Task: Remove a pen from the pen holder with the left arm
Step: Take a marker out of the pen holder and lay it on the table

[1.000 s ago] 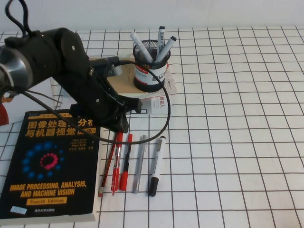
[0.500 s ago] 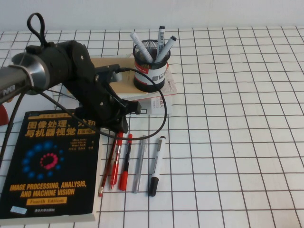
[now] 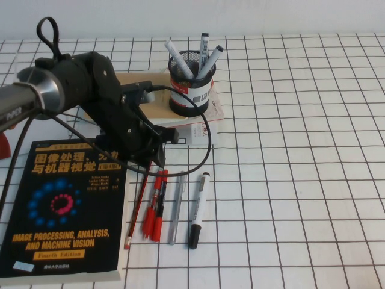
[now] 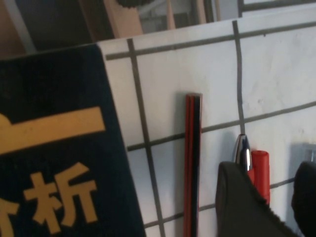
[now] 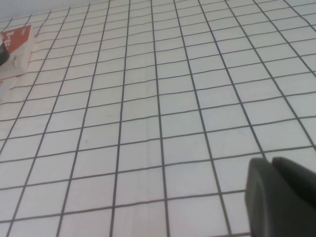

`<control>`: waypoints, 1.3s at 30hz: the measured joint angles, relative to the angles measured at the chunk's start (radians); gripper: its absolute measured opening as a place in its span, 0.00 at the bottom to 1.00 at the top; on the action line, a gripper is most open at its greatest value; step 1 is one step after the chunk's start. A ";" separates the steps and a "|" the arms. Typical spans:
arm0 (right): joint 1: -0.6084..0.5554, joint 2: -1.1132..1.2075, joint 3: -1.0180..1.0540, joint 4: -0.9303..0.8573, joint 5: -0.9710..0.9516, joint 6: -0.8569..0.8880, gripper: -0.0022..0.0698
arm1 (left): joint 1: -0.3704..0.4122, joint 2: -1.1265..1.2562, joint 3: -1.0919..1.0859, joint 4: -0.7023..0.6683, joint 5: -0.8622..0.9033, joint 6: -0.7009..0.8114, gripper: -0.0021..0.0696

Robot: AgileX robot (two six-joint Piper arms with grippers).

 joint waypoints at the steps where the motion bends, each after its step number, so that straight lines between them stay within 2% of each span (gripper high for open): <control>1: 0.000 0.000 0.000 0.000 0.000 0.000 0.01 | 0.000 -0.004 0.000 0.005 0.000 0.000 0.33; 7: 0.000 0.000 0.000 0.000 0.000 0.000 0.01 | -0.033 -0.146 0.012 0.146 -0.031 0.000 0.33; 10: 0.000 0.000 0.000 0.000 0.000 0.000 0.01 | -0.059 -0.285 0.082 0.217 -0.102 0.000 0.27; 13: 0.000 0.000 0.000 0.000 0.000 0.000 0.01 | -0.077 -0.431 0.226 0.246 -0.249 -0.004 0.13; 15: 0.000 0.000 0.000 0.000 0.000 0.000 0.01 | -0.083 -0.527 0.350 0.252 -0.365 -0.008 0.08; 19: 0.000 0.000 0.000 0.000 0.000 0.000 0.01 | -0.087 -0.739 0.627 0.256 -0.602 -0.008 0.04; 23: 0.000 0.000 0.000 0.000 0.000 0.000 0.01 | -0.087 -0.929 0.816 0.256 -0.740 -0.008 0.03; 31: 0.000 0.000 0.000 0.000 0.000 0.000 0.01 | -0.087 -1.235 1.056 0.256 -0.792 -0.009 0.03; 39: 0.000 0.000 0.000 0.000 0.000 0.000 0.01 | -0.087 -1.388 1.262 0.256 -0.792 -0.010 0.03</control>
